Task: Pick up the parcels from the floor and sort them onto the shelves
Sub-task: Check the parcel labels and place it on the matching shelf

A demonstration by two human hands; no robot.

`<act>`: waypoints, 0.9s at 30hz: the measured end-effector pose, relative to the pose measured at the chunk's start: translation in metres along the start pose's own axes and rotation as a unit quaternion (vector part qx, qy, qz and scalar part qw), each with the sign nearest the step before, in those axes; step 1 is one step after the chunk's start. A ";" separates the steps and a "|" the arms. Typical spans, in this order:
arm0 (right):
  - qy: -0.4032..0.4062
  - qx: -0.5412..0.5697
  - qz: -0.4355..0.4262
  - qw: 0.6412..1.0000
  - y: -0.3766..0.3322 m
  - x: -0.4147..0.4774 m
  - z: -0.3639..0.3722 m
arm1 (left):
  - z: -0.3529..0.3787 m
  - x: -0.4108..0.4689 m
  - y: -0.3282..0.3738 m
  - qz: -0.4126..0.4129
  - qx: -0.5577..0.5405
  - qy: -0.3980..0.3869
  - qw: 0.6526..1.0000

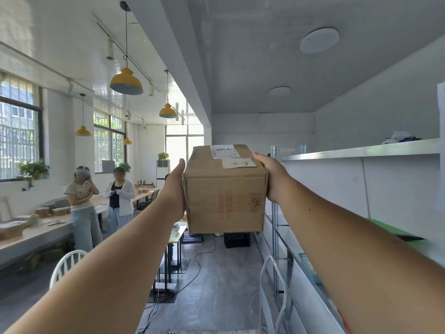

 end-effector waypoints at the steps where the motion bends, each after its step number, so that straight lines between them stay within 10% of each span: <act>1: 0.005 -0.006 -0.002 1.000 0.001 0.002 0.001 | 0.001 0.001 -0.002 0.000 -0.001 -0.003 1.000; 27: -0.045 -0.080 -0.064 0.994 0.024 0.019 -0.001 | 0.011 0.016 0.010 0.078 0.222 0.118 0.965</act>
Point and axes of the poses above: each hand's wrist, its own x-axis towards the middle knuckle, its own z-axis out of the palm, y = z × x, the point moved 2 cm from there along x, towards the middle knuckle, and after that the axes turned 12 degrees about y, right-handed, at the moved point
